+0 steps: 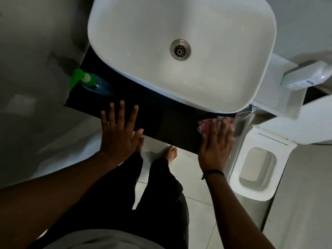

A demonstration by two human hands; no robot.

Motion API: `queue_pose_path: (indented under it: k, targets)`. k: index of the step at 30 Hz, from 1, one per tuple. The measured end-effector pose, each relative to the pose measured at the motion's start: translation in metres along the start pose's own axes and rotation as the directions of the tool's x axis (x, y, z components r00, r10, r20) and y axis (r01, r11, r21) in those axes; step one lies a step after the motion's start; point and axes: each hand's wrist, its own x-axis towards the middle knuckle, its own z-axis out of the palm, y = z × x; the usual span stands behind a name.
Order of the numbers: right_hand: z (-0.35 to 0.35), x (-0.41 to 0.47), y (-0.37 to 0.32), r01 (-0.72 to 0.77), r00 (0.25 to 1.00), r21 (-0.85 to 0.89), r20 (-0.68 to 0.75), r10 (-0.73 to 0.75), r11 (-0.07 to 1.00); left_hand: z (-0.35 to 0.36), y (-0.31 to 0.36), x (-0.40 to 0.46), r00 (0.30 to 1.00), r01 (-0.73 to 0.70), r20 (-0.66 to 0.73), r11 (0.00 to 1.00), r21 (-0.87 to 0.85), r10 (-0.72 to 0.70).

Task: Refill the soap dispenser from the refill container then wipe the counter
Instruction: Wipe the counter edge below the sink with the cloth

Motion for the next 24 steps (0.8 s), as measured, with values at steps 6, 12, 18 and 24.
queue_pose_path:
  k: [6, 12, 18, 24]
  targets:
    - [0.016, 0.014, -0.137, -0.514, 0.843, 0.171, -0.081, 0.532, 0.840, 0.001, 0.004, 0.000, 1.000, 0.011, 0.006, 0.999, -0.035, -0.011]
    - [0.027, -0.001, -0.167, 0.223, 0.974, 0.105, 0.025, -0.227, 0.969, -0.004, 0.005, 0.003, 0.999, 0.034, -0.009, 0.996, -0.080, -0.035]
    - [0.008, -0.014, -0.027, -0.043, 0.998, 0.029, 0.041, 0.042, 0.999, 0.000, 0.001, 0.000, 0.999, 0.031, -0.027, 0.999, -0.045, -0.032]
    - [0.022, -0.002, -0.133, -0.471, 0.879, 0.108, -0.029, 0.476, 0.875, 0.003, 0.001, 0.000, 0.999, 0.021, -0.023, 0.999, -0.047, -0.022]
